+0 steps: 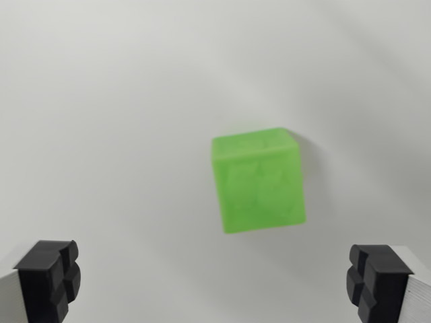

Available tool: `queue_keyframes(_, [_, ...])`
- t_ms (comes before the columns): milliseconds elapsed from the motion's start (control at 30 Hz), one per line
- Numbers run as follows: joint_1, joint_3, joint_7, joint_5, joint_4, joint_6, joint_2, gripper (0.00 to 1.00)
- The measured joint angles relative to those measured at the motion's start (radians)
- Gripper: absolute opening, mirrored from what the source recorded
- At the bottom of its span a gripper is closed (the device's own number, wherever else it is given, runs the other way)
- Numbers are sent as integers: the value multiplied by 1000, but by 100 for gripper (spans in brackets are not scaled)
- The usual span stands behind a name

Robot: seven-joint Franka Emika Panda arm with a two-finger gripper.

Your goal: Stack cube

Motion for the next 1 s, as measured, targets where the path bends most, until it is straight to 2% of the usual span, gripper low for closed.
queue_keyframes(300, [-56, 11, -171, 6, 25, 45, 72, 100])
queue_keyframes(467, [-82, 17, -235, 6, 38, 66, 107, 100])
queue_keyframes(700, [-84, 23, -240, 7, 43, 119, 166, 100])
queue_keyframes(1000, [-86, 25, -240, 8, 58, 178, 240, 100])
